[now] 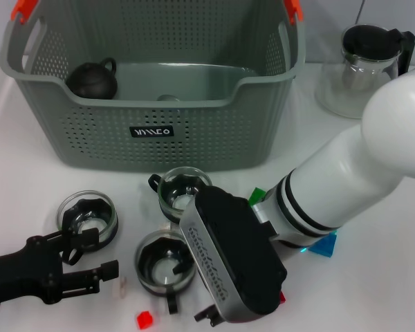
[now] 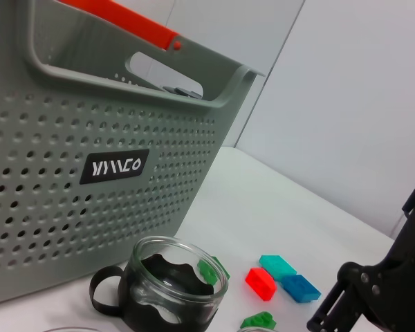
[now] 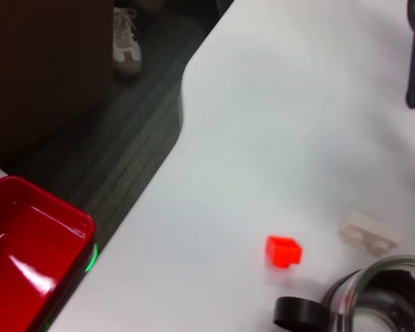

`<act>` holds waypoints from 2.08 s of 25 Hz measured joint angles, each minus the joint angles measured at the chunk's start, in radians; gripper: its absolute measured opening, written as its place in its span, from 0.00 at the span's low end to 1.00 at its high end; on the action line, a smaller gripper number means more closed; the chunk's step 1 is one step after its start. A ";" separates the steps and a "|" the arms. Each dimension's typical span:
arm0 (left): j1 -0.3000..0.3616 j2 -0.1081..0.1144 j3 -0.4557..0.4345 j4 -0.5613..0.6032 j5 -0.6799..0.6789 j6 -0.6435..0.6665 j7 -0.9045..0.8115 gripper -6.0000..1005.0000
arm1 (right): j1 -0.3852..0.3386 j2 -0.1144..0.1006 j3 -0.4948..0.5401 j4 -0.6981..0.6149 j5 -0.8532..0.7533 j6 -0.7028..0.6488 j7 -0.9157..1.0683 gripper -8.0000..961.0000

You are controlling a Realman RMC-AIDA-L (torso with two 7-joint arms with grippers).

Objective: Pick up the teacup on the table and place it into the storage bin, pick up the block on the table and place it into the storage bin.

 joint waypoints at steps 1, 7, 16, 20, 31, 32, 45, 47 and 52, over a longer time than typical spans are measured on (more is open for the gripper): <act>0.000 0.000 0.000 0.000 0.000 0.000 0.000 0.87 | -0.002 -0.001 0.000 -0.002 0.000 -0.009 0.004 0.65; -0.003 0.000 0.000 0.000 0.000 0.000 -0.002 0.87 | 0.002 -0.001 0.004 -0.032 -0.033 -0.098 0.073 0.64; -0.005 0.000 0.000 -0.001 0.000 0.000 -0.002 0.87 | 0.012 0.003 -0.012 -0.026 -0.067 -0.056 0.114 0.62; -0.005 0.000 0.000 -0.001 0.000 0.000 -0.002 0.87 | 0.013 0.004 -0.045 -0.018 -0.085 -0.021 0.108 0.61; -0.005 0.000 0.000 -0.003 0.000 0.000 -0.001 0.87 | 0.023 0.006 -0.062 -0.007 -0.091 0.011 0.170 0.59; -0.005 0.000 0.000 -0.003 0.000 0.000 -0.002 0.87 | 0.023 0.006 -0.061 -0.007 -0.091 0.011 0.171 0.58; -0.006 -0.002 0.000 -0.003 0.000 0.003 -0.003 0.87 | 0.016 0.002 -0.033 -0.050 -0.083 -0.015 0.181 0.16; -0.006 -0.002 0.000 -0.003 0.000 0.004 -0.004 0.87 | 0.016 0.001 -0.009 -0.061 -0.082 -0.040 0.186 0.12; -0.005 -0.002 0.000 -0.003 -0.001 0.004 -0.006 0.87 | -0.005 -0.004 0.123 -0.154 -0.043 -0.169 0.193 0.07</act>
